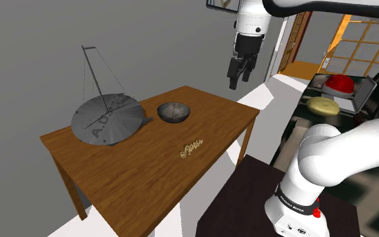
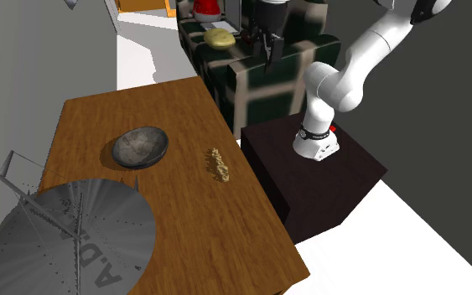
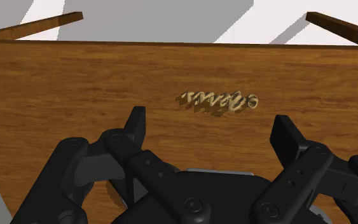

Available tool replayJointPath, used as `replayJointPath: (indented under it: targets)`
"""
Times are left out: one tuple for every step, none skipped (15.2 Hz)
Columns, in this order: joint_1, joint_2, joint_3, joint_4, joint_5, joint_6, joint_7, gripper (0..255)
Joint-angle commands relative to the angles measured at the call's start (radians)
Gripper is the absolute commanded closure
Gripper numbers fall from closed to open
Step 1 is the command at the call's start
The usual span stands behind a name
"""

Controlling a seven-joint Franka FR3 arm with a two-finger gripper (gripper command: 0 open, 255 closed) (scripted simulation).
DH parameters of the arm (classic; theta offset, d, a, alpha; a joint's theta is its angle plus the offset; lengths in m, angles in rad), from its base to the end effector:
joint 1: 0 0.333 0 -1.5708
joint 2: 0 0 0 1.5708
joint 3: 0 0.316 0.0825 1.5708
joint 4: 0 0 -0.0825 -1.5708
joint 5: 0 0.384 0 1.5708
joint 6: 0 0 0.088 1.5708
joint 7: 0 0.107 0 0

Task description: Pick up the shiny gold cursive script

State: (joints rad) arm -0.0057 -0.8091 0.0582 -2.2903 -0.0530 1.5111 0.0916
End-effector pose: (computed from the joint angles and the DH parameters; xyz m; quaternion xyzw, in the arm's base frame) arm 0.2943 0.0164 0.6229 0.9983 -0.0302 0.0175 0.0464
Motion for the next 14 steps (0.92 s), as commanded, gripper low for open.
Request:
replayJointPath:
  targets:
    - [0.0,0.0,0.0,0.0,0.0,0.0,0.0,0]
    - [0.008,0.005,0.0,-0.03,-0.006,0.037,-0.017,0]
    - [0.016,0.011,-0.001,-0.058,-0.012,0.075,-0.034,0]
    - [0.023,0.019,-0.001,-0.086,-0.019,0.113,-0.051,0]
    - [0.031,0.028,-0.002,-0.112,-0.025,0.152,-0.068,0]
    - [0.038,0.039,-0.002,-0.137,-0.032,0.191,-0.084,0]
    - [0.045,0.051,-0.003,-0.161,-0.038,0.23,-0.099,0]
    - [0.051,0.065,-0.003,-0.184,-0.045,0.27,-0.115,0]
    - [0.057,0.08,-0.003,-0.206,-0.053,0.31,-0.13,0]
    - [0.064,0.097,-0.004,-0.227,-0.06,0.351,-0.145,0]
    - [0.069,0.116,-0.004,-0.246,-0.068,0.392,-0.159,0]
    - [0.074,0.136,-0.004,-0.264,-0.076,0.434,-0.173,0]
    - [0.079,0.158,-0.004,-0.28,-0.085,0.476,-0.186,0]
    - [0.083,0.182,-0.004,-0.296,-0.094,0.518,-0.199,0]
